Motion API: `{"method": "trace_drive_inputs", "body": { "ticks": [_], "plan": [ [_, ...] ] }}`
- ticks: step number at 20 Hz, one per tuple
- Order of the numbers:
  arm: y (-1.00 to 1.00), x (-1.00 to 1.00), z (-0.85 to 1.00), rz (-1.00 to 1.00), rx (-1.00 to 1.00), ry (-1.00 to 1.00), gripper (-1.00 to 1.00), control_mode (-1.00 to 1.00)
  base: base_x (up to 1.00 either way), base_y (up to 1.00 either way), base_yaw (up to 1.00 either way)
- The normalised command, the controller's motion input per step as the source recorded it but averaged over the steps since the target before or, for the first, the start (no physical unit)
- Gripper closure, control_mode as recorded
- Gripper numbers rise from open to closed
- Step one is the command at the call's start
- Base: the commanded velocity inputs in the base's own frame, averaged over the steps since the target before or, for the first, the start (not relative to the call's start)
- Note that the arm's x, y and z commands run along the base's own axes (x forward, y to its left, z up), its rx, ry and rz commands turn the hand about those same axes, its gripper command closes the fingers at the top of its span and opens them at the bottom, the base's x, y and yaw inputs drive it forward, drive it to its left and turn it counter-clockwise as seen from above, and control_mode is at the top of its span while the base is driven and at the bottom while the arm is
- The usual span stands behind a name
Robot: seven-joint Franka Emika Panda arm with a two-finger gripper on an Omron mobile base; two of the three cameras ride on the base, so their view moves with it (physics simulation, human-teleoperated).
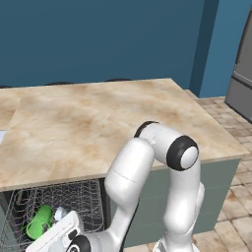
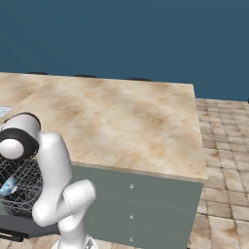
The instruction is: Pick up the cup and bowl from the counter, place them in the dishwasher, and close the dishwasher door.
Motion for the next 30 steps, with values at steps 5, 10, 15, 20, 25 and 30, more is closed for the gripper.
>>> {"method": "trace_drive_inputs", "body": {
  "ticks": [5, 10, 15, 20, 25, 30],
  "plan": [
    [-0.03, 0.54, -0.01, 0.0, 0.0, 0.0, 1.0, -1.0, 0.0, 0.0, 0.0],
    [0.0, 0.57, -0.27, 0.0, 0.0, 0.05, 1.0, -1.0, 0.0, 0.0, 0.0],
    [0.07, 0.24, -0.44, 0.0, 0.13, 0.08, 1.0, -1.0, 0.0, 0.0, 0.0],
    [0.21, 0.01, -0.45, 0.0, 0.16, 0.06, 1.0, -1.0, 0.0, 0.0, 0.0],
    [0.17, 0.0, -0.57, 0.0, 0.05, 0.06, 1.0, -1.0, 0.0, 0.0, 0.0],
    [0.0, 0.0, -0.63, 0.0, 0.0, 0.01, 1.0, -1.0, 0.0, 0.0, 0.0]
  ]
}}
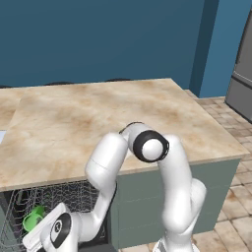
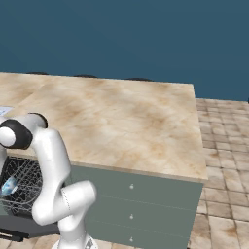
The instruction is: Pick up the cup and bowl from the counter, place them in the dishwasher, and close the dishwasher door.
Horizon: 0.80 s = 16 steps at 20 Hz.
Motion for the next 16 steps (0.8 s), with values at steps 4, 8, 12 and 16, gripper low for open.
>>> {"method": "trace_drive_inputs", "body": {
  "ticks": [4, 8, 12, 16],
  "plan": [
    [0.0, 0.0, -0.39, 0.0, 0.0, 0.0, 1.0, -1.0, 0.0, 0.0, 0.0],
    [0.0, 0.0, -0.1, 0.0, 0.0, 0.0, 1.0, -1.0, 0.0, 0.0, 0.0],
    [0.0, 0.0, -0.01, 0.0, 0.0, 0.0, 1.0, -1.0, 0.0, 0.0, 0.0],
    [-0.05, 0.02, -0.04, 0.0, 0.0, 0.0, 1.0, -1.0, 0.0, 0.0, 0.0]
  ]
}}
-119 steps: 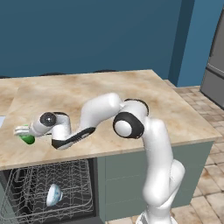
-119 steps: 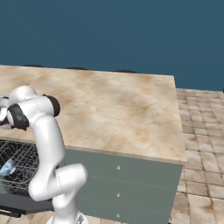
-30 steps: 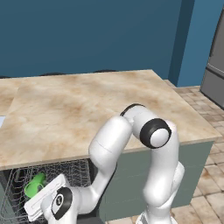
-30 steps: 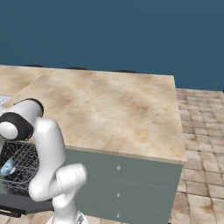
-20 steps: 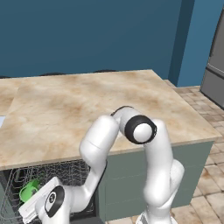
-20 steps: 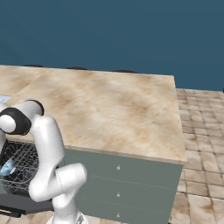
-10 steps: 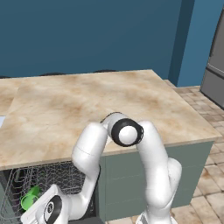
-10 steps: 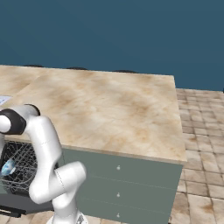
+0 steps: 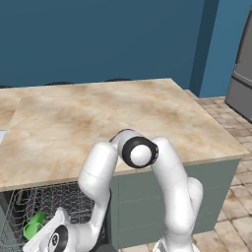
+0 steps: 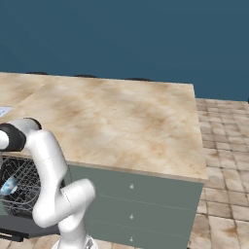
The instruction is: Pick up the cup and bowl from the counter, place them in the dishwasher, and close the dishwasher door.
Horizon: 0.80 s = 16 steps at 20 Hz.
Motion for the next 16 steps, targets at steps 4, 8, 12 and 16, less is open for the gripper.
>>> {"method": "trace_drive_inputs", "body": {
  "ticks": [4, 8, 12, 16],
  "plan": [
    [-0.12, 0.14, 0.0, -0.02, 0.0, 0.0, 1.0, -1.0, 0.0, 0.0, 0.0],
    [-0.18, 0.32, 0.0, -0.04, 0.0, 0.0, 1.0, -1.0, 0.0, 0.0, 0.0],
    [-0.07, 0.36, -0.05, -0.04, 0.0, 0.0, 1.0, -1.0, 0.0, 0.0, 0.0],
    [0.0, 0.33, -0.32, -0.01, 0.0, 0.01, 1.0, -1.0, 0.0, 0.0, 0.0]
  ]
}}
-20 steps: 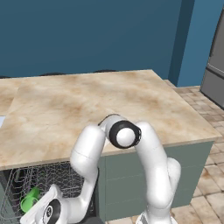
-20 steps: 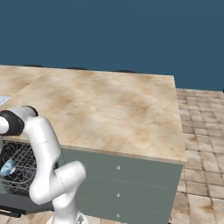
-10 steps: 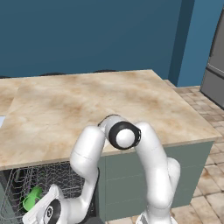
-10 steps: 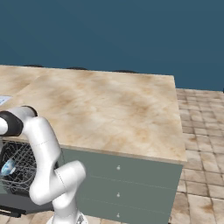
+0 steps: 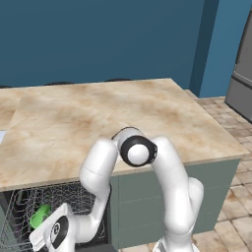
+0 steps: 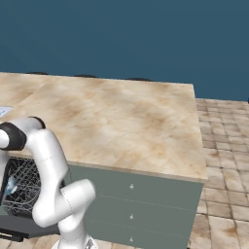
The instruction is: Pick up the cup and bowl from the counter, place them in the dishwasher, and close the dishwasher door.
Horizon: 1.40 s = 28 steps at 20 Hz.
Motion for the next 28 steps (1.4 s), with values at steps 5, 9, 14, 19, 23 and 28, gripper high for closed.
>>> {"method": "trace_drive_inputs", "body": {
  "ticks": [5, 9, 14, 19, 23, 28],
  "plan": [
    [0.08, 0.22, -0.41, 0.0, 0.0, 0.02, 1.0, -1.0, 0.0, 0.0, 0.0],
    [0.2, 0.16, -0.31, 0.0, 0.0, 0.0, 1.0, -1.0, 0.0, 0.0, 0.0],
    [0.39, 0.08, -0.17, 0.0, 0.0, 0.0, 1.0, -1.0, 0.0, 0.0, 0.0],
    [0.32, 0.08, -0.32, 0.0, -0.03, 0.0, 1.0, -1.0, 0.0, 0.0, 0.0],
    [0.12, 0.0, -0.46, 0.0, -0.1, 0.0, 1.0, -1.0, 0.0, 0.0, 0.0],
    [0.04, 0.0, -0.37, 0.0, -0.09, 0.0, 1.0, -1.0, 0.0, 0.0, 0.0]
  ]
}}
